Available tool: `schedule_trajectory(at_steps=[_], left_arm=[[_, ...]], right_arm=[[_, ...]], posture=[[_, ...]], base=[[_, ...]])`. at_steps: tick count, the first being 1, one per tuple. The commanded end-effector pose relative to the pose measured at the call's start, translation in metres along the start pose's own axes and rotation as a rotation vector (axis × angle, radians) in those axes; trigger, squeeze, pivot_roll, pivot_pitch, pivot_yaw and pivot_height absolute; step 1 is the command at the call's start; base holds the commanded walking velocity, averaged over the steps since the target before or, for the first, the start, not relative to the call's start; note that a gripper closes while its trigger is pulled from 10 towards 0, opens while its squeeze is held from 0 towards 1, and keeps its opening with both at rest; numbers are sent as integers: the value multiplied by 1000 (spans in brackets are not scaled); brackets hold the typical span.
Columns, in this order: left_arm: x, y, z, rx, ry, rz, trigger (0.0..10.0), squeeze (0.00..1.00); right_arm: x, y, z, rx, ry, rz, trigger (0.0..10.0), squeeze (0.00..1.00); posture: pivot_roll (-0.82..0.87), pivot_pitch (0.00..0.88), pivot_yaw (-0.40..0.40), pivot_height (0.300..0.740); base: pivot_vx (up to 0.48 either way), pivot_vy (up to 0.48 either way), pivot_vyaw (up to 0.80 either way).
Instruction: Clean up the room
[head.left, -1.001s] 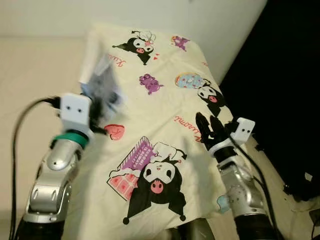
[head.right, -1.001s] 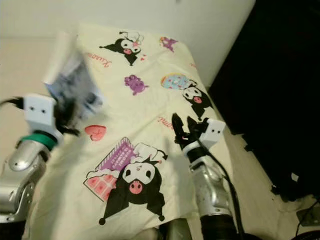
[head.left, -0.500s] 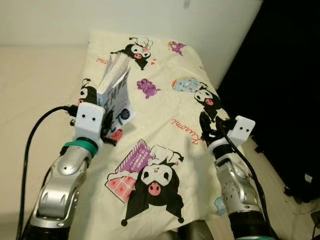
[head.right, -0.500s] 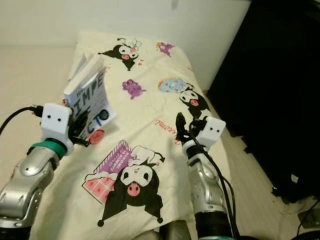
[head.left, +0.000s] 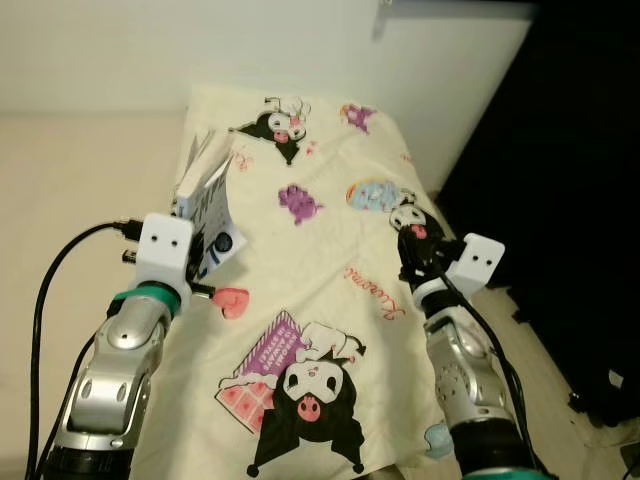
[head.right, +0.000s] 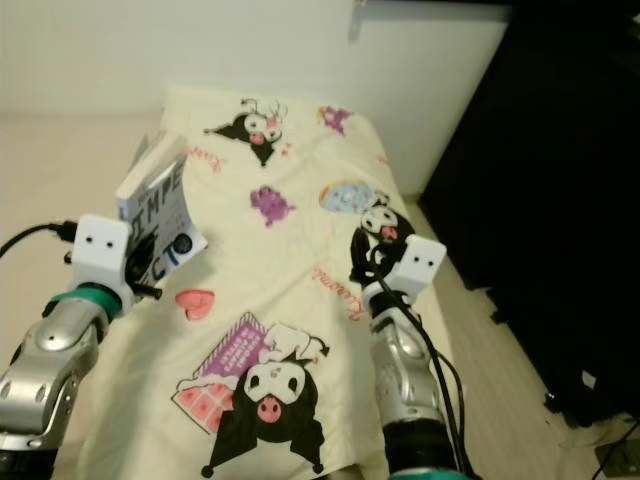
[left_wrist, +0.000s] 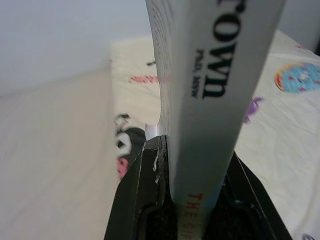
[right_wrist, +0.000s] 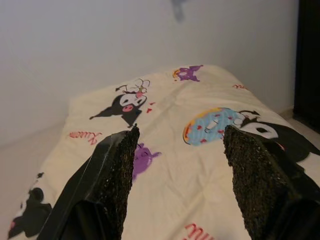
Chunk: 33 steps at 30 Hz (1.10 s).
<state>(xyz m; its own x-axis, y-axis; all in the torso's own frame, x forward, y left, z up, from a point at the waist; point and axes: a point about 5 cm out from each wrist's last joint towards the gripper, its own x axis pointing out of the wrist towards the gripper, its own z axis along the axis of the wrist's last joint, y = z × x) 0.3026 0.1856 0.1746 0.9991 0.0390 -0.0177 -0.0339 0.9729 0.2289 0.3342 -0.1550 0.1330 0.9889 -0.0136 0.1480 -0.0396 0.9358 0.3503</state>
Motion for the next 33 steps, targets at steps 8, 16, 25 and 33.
schedule_trajectory(at_steps=[8, 16, 25, 33], left_arm=[[2, 6, -6, 12, 1, 40, 10000, 0], [3, 8, -17, 19, 26, 61, 10000, 0], [1, 10, -29, -16, 46, 94, 10000, 0], [0, 4, -36, -30, 58, 102, 10000, 0]], right_arm=[[-1, -4, -6, -12, 14, -26, 10000, 0], [-2, -7, -8, -23, 16, -39, 10000, 0], [-4, -8, -15, -55, 37, -46, 10000, 0], [-7, -6, -22, -59, 56, -36, 10000, 0]], posture=[[122, 0, -7, 726], [118, 0, -6, 740], [120, 0, -8, 740], [122, 0, -14, 740]], base=[[0, 0, 0], [0, 0, 0], [0, 0, 0], [0, 0, 0]])
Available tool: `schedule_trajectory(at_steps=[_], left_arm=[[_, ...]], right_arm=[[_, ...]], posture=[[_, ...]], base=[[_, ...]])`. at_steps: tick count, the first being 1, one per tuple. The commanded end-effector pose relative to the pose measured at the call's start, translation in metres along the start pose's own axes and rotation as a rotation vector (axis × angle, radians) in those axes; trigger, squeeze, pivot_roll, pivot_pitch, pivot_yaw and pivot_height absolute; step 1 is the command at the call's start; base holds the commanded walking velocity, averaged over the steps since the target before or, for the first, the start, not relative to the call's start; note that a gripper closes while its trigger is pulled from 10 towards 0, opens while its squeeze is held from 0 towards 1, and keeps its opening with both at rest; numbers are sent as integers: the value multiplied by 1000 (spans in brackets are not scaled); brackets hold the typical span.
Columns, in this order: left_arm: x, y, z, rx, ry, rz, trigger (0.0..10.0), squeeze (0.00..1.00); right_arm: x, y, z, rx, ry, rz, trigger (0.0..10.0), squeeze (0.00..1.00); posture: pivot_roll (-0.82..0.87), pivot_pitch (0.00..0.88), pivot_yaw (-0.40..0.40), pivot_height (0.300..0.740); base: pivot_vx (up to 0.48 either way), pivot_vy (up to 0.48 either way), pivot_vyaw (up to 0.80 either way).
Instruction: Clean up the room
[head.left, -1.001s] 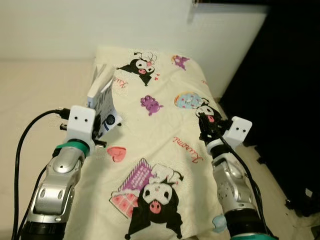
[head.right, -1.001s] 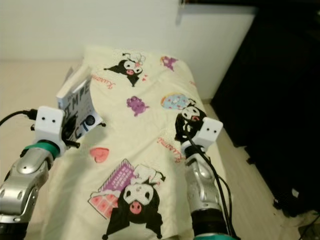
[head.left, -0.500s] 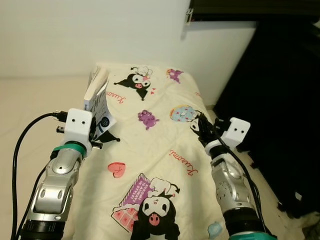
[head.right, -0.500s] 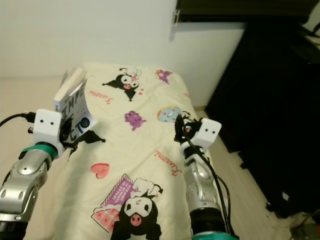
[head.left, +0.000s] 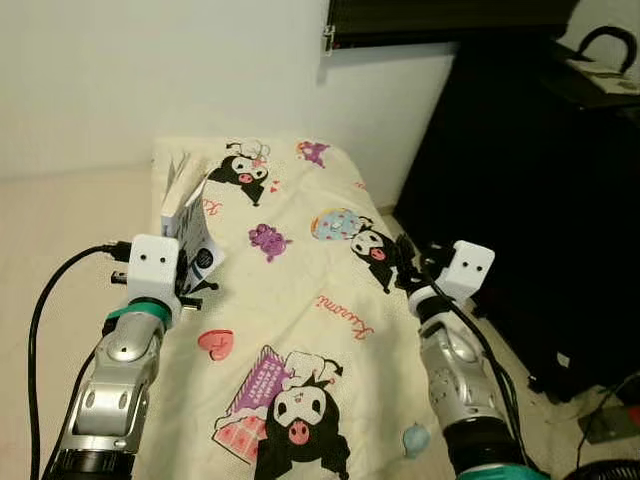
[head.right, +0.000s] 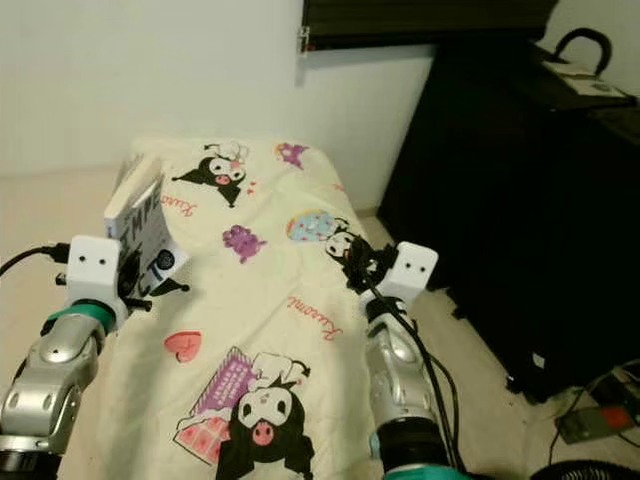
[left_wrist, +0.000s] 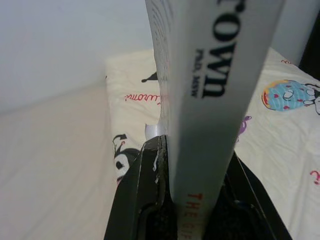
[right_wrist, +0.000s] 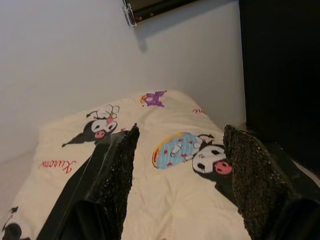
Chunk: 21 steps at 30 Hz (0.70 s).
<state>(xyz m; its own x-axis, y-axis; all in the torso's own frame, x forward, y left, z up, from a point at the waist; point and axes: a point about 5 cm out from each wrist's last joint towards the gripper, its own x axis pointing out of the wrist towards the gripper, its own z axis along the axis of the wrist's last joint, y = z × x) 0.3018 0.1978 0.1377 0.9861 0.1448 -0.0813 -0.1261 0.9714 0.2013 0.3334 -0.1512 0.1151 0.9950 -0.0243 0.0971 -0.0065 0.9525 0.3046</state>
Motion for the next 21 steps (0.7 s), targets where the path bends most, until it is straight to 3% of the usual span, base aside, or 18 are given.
schedule_trajectory(at_steps=[1, 7, 21], left_arm=[[-1, 0, 2, 1, -27, 10, 10000, 0], [1, -1, 2, -4, -26, 8, 10000, 0], [2, -5, 0, -21, -30, 4, 10000, 0]], right_arm=[[-3, -3, -5, -7, 12, -8, 10000, 0], [-2, -5, -5, -6, 18, -11, 10000, 0], [-1, -4, -7, -7, 32, -2, 10000, 0]], posture=[[122, 0, -14, 740], [122, 0, -16, 740], [125, 0, -26, 740]], base=[[0, 0, 0], [0, 0, -206], [0, 0, -762]])
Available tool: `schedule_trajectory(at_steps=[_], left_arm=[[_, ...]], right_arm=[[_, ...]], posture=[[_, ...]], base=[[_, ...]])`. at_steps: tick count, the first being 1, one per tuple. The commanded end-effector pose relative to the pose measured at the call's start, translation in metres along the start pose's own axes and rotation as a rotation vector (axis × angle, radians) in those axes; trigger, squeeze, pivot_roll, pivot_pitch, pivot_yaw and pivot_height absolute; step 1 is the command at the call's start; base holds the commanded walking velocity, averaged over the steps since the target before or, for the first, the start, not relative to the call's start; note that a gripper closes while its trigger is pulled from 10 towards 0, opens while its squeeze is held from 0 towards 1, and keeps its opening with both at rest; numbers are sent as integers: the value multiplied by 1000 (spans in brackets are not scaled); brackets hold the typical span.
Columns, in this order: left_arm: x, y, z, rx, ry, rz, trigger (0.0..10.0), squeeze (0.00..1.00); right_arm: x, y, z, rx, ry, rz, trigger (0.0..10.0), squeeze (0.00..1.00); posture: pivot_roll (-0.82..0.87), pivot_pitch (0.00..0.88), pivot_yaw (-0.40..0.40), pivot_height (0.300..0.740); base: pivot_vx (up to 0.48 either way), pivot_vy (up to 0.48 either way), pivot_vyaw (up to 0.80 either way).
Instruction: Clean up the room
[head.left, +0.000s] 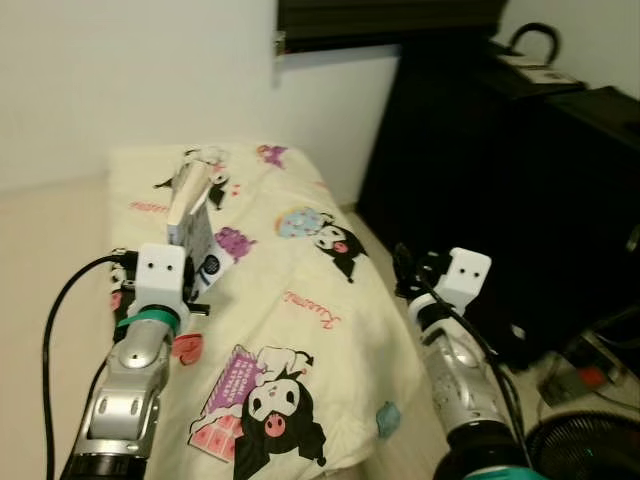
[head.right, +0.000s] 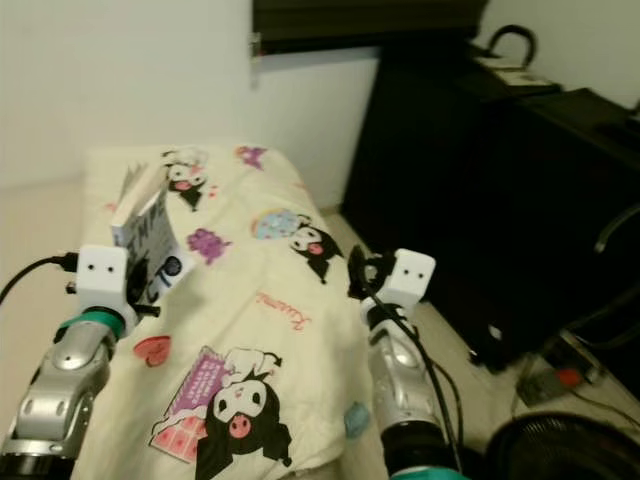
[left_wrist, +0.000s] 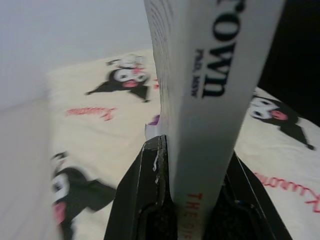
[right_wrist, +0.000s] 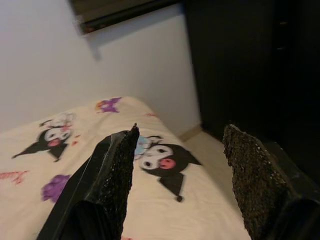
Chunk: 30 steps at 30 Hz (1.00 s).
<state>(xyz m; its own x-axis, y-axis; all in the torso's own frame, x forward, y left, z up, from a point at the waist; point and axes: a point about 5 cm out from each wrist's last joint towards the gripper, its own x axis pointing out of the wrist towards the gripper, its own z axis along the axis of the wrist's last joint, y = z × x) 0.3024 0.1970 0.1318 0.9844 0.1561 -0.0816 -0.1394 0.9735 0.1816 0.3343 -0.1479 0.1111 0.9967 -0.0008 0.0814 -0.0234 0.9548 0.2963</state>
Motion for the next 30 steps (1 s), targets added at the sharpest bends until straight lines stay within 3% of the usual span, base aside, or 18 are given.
schedule_trajectory(at_steps=[1, 30], left_arm=[[1, -4, 5, 0, -32, -8, 10000, 0], [2, -8, 3, -3, -36, -43, 10000, 0]], right_arm=[[-1, -6, -2, -1, 11, -19, 10000, 0], [-2, -9, -4, -2, 14, -31, 10000, 0]], posture=[[125, 0, -26, 740], [120, 5, -19, 740]], base=[[0, 0, -781], [0, 0, -780]])
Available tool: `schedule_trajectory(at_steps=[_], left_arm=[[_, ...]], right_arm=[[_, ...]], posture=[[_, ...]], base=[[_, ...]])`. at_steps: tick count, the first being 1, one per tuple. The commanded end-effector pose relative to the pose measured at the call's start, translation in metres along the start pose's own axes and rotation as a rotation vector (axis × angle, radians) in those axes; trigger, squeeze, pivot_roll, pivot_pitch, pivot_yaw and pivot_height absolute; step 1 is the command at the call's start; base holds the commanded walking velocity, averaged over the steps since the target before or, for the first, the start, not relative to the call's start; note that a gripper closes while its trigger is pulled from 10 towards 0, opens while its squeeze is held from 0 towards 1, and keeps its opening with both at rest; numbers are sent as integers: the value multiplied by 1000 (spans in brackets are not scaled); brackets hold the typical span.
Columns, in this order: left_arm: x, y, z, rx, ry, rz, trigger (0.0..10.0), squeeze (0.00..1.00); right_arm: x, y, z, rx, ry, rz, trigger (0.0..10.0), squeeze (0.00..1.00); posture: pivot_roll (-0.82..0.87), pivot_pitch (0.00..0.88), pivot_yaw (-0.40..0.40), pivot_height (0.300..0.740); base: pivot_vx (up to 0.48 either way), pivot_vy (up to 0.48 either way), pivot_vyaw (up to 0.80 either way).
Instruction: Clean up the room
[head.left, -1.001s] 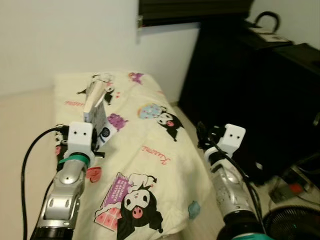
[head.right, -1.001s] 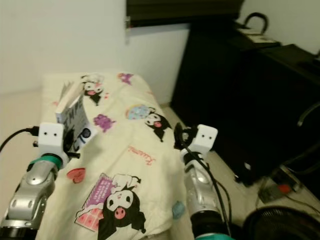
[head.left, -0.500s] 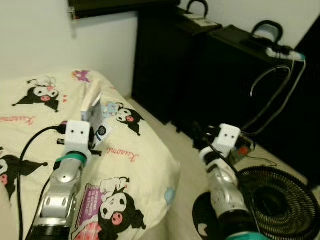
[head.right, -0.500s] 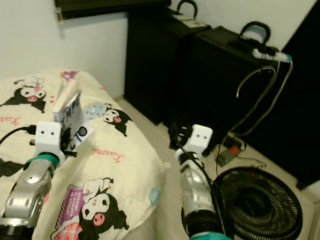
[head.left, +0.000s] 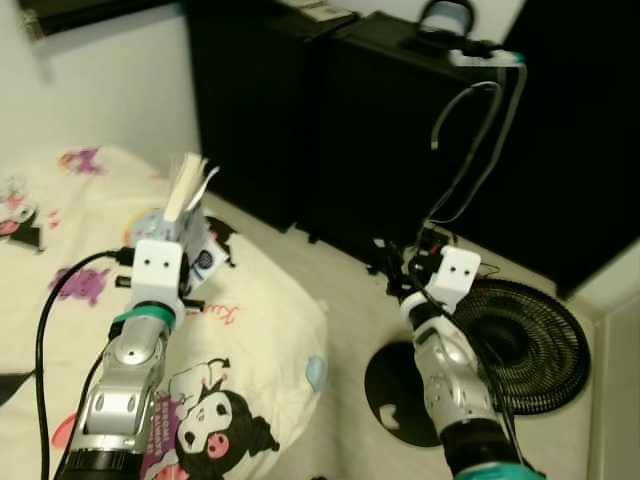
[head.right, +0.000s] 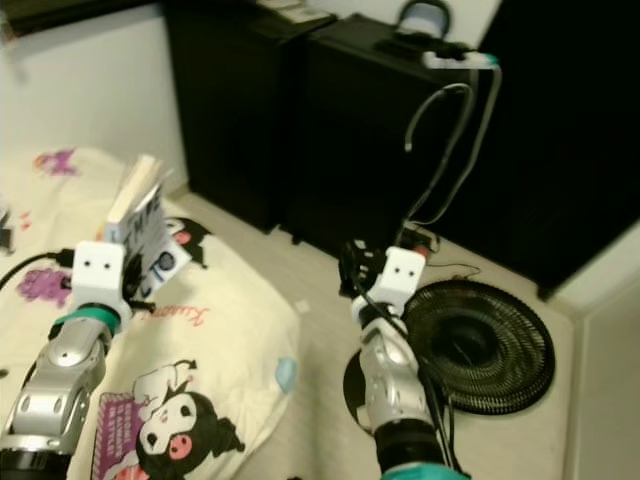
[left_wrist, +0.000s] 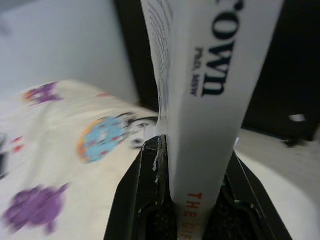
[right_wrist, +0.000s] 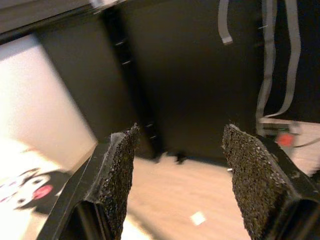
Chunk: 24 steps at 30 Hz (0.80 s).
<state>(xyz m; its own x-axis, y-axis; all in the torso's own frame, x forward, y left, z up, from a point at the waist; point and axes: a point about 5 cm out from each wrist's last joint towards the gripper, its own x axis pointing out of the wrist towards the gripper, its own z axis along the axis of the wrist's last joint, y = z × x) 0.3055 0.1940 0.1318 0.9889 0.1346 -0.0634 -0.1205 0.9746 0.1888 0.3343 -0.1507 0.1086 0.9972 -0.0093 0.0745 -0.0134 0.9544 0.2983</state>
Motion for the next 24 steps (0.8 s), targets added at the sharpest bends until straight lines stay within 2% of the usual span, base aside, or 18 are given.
schedule_trajectory(at_steps=[1, 5, 10, 24], left_arm=[[0, -5, 2, -12, -14, -24, 10000, 0], [0, -6, 2, -10, -14, -31, 10000, 0], [-1, -7, 2, -14, -16, -39, 10000, 0], [-2, -9, 1, -30, -21, -52, 10000, 0]], right_arm=[[-2, -6, -2, -3, 10, -21, 10000, 0], [-1, -6, -2, -7, 10, -23, 10000, 0], [-1, -6, -2, -11, 9, -21, 10000, 0], [0, -8, -4, -26, 22, -19, 10000, 0]], posture=[[120, 5, -19, 740], [119, 3, -18, 740], [119, 2, -18, 740], [121, 0, -26, 740]], base=[[0, 0, -775], [0, 0, -769], [-52, 0, 0], [-418, 0, 0]])
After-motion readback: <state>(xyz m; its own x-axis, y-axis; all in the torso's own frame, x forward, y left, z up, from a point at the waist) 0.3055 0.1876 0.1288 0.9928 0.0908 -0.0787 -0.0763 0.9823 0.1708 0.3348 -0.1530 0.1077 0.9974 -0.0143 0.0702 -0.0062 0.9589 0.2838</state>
